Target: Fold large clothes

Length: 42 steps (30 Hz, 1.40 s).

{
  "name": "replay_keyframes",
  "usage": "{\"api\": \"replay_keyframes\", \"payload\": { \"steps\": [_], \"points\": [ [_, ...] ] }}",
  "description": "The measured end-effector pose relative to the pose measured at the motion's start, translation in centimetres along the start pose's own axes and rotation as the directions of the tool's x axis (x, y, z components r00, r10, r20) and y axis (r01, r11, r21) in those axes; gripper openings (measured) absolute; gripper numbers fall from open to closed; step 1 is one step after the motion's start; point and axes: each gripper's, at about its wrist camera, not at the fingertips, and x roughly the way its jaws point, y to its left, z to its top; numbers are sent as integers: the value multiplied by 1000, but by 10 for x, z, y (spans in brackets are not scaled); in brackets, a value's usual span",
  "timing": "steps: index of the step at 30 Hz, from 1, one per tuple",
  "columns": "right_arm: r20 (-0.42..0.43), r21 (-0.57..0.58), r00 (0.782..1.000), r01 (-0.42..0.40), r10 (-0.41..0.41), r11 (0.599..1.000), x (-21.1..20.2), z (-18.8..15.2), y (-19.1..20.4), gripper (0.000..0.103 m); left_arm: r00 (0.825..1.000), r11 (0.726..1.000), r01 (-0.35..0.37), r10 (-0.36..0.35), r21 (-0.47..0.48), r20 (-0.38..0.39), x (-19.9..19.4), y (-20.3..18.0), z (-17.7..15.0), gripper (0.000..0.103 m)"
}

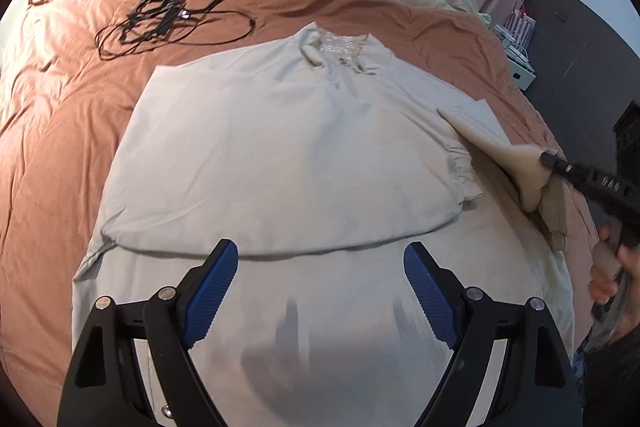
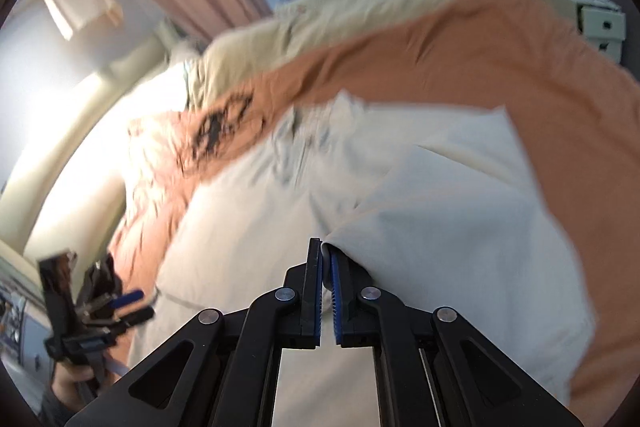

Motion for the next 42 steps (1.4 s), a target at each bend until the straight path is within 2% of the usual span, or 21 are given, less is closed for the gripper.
{"api": "replay_keyframes", "payload": {
  "steps": [1,2,4,7,13,20,25,30,31,32,33,35,38,42],
  "points": [
    [-37,1,999,-5,5,1000,12,-8,4,14,1000,1000,2,-2,-9,0,0,5,-3,86],
    [-78,15,997,-21,23,1000,24,-16,5,33,1000,1000,9,-9,-22,0,1,10,-5,86],
    [-127,52,990,-46,52,998,37,-34,6,57,1000,999,10,-10,-38,3,0,17,-9,86],
    [-131,66,991,-28,37,997,33,-55,3,69,1000,998,13,-13,-54,9,2,24,-14,86],
    [-99,129,993,83,-70,988,-16,-81,-37,70,999,999,39,-38,-38,16,12,17,-18,86],
    [-99,267,984,171,-149,948,-67,-100,-101,70,997,996,83,-83,-31,-1,30,1,-23,86],
    [-121,330,979,197,-166,923,-67,-109,-127,70,997,997,81,-81,6,-15,36,-6,-30,86],
    [-118,365,973,228,-199,902,-47,-108,-149,70,998,998,50,-49,35,-24,32,2,-38,86],
    [-109,365,973,231,-205,902,-42,-106,-153,67,999,998,43,-42,36,-27,31,6,-39,86],
    [-100,368,974,227,-204,901,-38,-104,-155,49,999,999,34,-33,37,-28,29,11,-40,86],
    [-98,371,973,230,-208,900,-34,-101,-157,40,999,999,25,-25,37,-24,25,17,-40,86],
    [-83,360,970,245,-230,900,-33,-95,-153,29,1000,1000,9,-9,26,-9,18,30,-40,86],
    [-14,307,970,237,-244,922,-44,-78,-132,22,1000,1000,-6,6,-15,10,9,51,-40,86],
    [44,245,970,223,-241,943,-59,-51,-101,18,999,997,-28,31,-69,34,-1,72,-41,86]
  ]
}}
